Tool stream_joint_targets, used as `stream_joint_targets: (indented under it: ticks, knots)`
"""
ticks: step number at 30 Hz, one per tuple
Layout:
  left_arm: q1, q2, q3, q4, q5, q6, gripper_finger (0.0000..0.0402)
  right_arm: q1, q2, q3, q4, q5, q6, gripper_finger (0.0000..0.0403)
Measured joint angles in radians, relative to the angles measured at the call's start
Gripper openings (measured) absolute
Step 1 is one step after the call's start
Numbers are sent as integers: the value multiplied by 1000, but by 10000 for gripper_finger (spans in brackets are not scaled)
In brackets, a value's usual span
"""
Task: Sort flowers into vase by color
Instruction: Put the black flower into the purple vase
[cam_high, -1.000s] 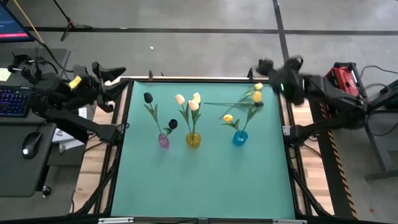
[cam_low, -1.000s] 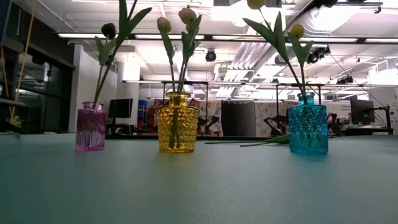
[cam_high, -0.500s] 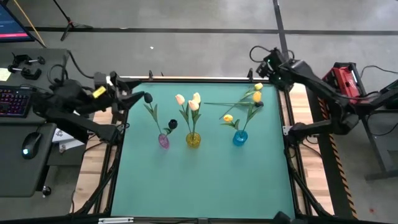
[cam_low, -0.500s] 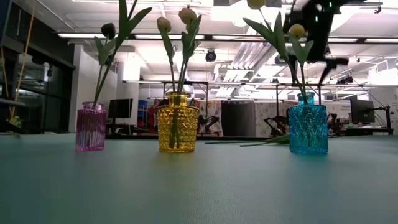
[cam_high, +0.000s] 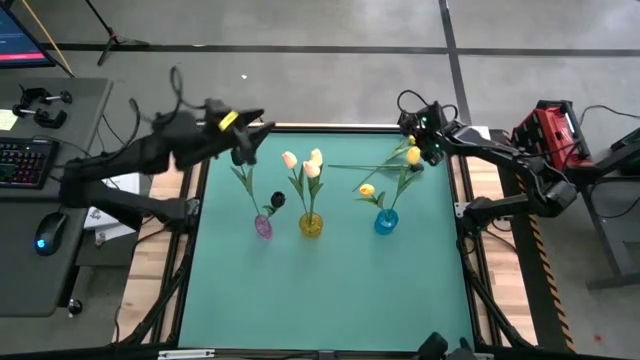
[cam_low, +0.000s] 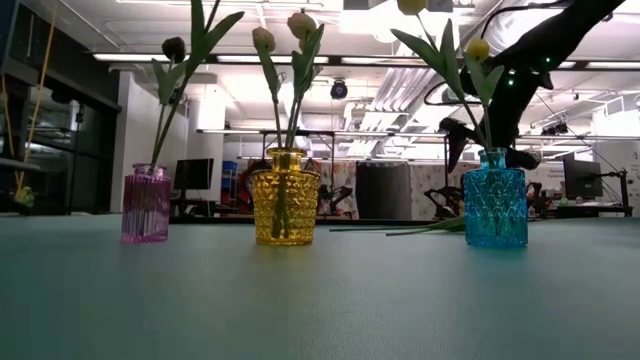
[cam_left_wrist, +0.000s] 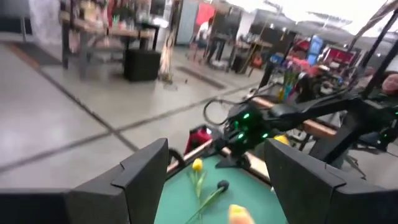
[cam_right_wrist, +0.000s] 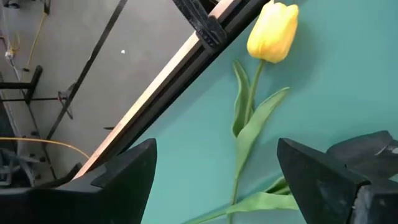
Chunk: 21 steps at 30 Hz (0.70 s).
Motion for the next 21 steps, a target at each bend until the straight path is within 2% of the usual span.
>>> stream_joint_targets:
  ticks: [5, 10, 16, 21]
  knots:
    - [222, 73, 0, -20, 234, 16, 252, 1, 0, -1, -2, 5, -20, 321]
    - [432, 165, 0, 6, 452, 67, 252, 20, 2, -4, -89, 3, 12, 321]
    - [612, 286, 0, 118, 687, 113, 252, 46, 2, -10, -158, -5, 145, 321]
    - [729, 377, 0, 218, 888, 104, 252, 107, 15, -10, -186, -9, 333, 321]
